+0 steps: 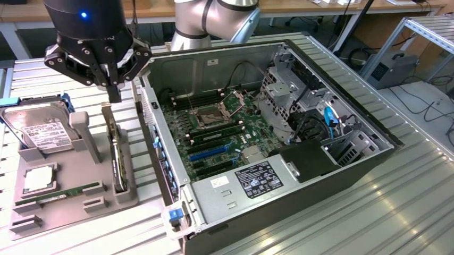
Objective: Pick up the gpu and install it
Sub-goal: 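Reach for the gpu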
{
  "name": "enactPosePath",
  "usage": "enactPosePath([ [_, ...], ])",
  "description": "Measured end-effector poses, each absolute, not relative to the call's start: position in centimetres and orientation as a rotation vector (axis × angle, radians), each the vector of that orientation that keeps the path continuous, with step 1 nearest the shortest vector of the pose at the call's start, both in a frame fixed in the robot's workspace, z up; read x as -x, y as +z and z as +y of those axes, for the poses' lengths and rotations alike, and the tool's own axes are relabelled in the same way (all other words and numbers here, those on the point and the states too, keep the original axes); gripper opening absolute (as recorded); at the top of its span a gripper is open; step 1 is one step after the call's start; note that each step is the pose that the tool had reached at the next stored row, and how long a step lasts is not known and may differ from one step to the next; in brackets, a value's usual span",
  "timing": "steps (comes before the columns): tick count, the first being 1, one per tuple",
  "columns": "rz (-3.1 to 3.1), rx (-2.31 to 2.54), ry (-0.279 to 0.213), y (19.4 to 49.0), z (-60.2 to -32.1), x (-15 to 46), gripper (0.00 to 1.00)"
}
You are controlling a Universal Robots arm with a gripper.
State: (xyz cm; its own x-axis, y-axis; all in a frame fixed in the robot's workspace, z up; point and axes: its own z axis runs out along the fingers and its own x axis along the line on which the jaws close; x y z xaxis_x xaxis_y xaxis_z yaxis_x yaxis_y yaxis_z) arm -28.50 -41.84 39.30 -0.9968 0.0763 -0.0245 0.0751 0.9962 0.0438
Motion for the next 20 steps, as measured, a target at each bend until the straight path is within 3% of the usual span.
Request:
enactPosePath([
  [20,3.112,-0.118,0.066,39.29,-42.63,28.50,0.11],
])
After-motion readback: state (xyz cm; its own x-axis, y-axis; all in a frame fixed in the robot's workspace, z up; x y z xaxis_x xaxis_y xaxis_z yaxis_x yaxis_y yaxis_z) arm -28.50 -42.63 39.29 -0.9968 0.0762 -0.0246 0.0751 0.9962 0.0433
